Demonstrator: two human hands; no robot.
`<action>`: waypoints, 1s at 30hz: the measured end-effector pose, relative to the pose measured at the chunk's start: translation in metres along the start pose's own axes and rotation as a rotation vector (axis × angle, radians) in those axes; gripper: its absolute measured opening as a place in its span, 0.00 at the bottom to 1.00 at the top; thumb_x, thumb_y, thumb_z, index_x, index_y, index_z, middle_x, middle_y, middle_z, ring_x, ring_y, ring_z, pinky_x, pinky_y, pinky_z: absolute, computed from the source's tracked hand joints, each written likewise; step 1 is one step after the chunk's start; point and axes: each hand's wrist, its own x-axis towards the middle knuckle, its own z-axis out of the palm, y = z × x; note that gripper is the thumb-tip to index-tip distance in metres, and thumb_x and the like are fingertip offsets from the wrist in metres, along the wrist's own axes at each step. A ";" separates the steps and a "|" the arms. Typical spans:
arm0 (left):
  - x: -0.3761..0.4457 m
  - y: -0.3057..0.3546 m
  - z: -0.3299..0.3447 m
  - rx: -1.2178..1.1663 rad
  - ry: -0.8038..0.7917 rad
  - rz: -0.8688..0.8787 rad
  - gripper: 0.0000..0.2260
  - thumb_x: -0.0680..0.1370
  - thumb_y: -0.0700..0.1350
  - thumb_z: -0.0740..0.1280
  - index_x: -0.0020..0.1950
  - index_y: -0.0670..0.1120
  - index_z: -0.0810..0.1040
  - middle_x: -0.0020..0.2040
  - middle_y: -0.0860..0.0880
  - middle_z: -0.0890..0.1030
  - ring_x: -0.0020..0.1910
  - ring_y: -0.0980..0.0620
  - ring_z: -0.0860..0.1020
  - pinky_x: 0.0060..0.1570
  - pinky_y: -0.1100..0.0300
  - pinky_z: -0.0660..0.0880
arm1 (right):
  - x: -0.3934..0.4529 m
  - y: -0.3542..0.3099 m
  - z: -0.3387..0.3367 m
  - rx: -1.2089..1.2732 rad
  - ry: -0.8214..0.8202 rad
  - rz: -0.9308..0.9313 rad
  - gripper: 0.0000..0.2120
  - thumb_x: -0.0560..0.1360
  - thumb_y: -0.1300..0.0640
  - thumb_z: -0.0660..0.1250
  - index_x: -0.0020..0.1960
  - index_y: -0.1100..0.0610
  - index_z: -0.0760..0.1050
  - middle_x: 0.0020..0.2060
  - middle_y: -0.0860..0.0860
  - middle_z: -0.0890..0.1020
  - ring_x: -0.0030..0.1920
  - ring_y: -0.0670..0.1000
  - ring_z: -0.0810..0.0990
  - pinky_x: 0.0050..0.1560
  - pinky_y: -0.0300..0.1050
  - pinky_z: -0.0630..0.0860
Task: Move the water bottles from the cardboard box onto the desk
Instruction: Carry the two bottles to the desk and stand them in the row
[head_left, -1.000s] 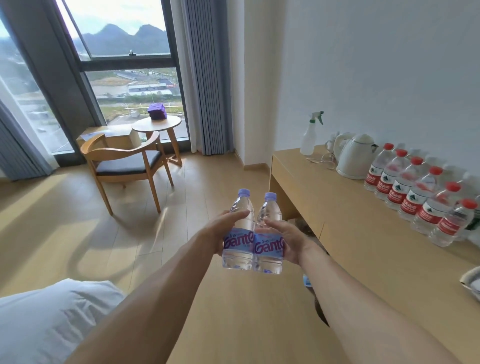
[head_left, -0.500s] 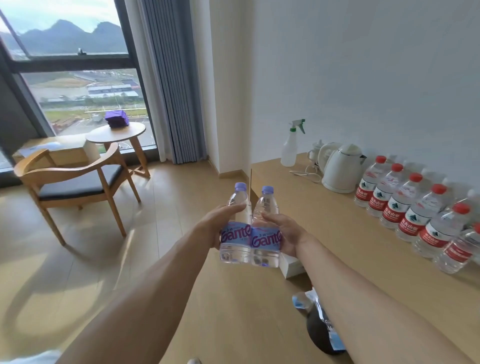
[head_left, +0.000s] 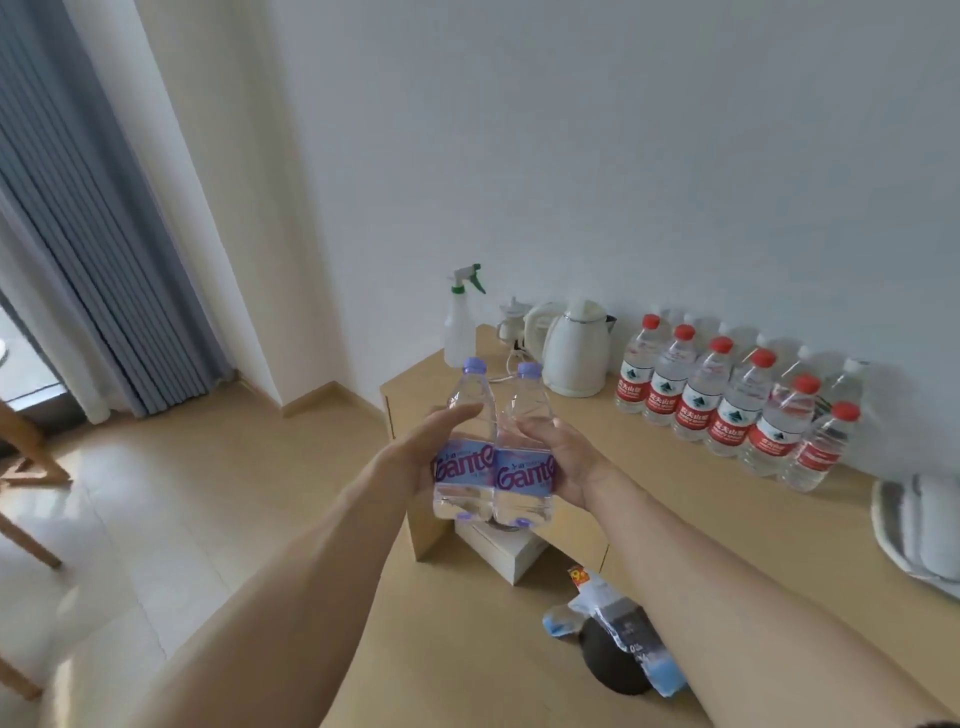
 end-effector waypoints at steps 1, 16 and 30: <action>0.010 0.004 0.004 0.011 -0.032 -0.003 0.29 0.76 0.57 0.73 0.71 0.47 0.68 0.60 0.36 0.82 0.56 0.37 0.83 0.59 0.41 0.79 | 0.002 -0.003 -0.005 -0.005 0.055 -0.010 0.28 0.77 0.52 0.71 0.71 0.64 0.69 0.63 0.65 0.80 0.63 0.67 0.79 0.64 0.65 0.74; 0.142 0.042 0.136 0.161 -0.515 0.028 0.25 0.77 0.57 0.72 0.69 0.51 0.68 0.56 0.40 0.85 0.57 0.35 0.82 0.62 0.30 0.73 | 0.011 -0.024 -0.142 0.098 0.553 -0.069 0.12 0.76 0.53 0.73 0.56 0.54 0.74 0.59 0.57 0.83 0.56 0.59 0.84 0.61 0.64 0.78; 0.242 0.046 0.180 0.115 -0.537 0.063 0.19 0.75 0.45 0.75 0.63 0.46 0.74 0.51 0.43 0.86 0.49 0.44 0.86 0.41 0.51 0.82 | 0.084 -0.033 -0.215 -0.021 0.633 -0.109 0.29 0.65 0.47 0.80 0.63 0.55 0.77 0.55 0.53 0.86 0.55 0.55 0.85 0.62 0.61 0.78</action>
